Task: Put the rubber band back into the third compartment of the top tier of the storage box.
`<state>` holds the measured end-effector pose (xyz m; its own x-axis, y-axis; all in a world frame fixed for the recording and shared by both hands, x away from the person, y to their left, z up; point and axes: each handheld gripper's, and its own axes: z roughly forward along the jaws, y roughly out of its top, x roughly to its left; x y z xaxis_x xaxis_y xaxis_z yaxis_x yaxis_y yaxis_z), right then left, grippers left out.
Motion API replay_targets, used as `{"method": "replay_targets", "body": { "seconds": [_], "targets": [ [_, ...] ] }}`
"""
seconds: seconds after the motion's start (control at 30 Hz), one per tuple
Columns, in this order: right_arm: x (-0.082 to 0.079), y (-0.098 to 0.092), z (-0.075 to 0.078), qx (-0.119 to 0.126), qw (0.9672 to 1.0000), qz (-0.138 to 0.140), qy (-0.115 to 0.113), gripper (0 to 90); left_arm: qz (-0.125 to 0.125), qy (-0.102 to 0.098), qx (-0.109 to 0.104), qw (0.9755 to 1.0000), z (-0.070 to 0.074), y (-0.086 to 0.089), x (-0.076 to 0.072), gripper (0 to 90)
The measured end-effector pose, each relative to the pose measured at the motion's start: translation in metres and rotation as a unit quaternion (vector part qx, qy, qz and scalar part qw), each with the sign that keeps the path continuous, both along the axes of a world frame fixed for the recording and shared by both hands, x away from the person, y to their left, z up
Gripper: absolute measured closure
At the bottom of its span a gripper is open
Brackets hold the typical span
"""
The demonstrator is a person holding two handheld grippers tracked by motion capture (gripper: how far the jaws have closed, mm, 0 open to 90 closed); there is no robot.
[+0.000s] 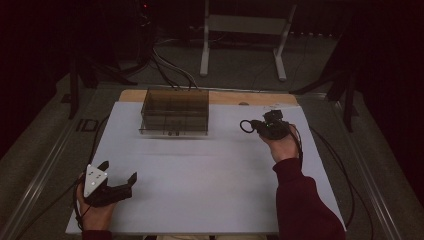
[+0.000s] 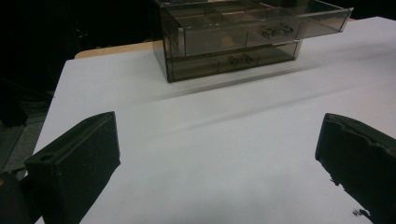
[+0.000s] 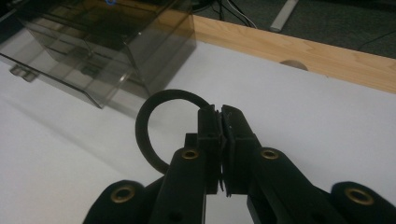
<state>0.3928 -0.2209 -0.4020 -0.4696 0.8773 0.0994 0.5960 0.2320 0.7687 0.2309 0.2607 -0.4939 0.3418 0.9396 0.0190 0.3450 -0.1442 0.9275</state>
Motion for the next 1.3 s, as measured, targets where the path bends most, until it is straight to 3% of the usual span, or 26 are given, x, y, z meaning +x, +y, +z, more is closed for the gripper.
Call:
{"method": "replay_targets", "body": {
  "seconds": [1.3],
  "targets": [
    [0.022, 0.043, 0.029, 0.024, 0.9989, 0.027, -0.028, 87.8, -0.004, 0.0, -0.001, 1.0, -0.001, -0.001, -0.001, 0.7]
  ]
}}
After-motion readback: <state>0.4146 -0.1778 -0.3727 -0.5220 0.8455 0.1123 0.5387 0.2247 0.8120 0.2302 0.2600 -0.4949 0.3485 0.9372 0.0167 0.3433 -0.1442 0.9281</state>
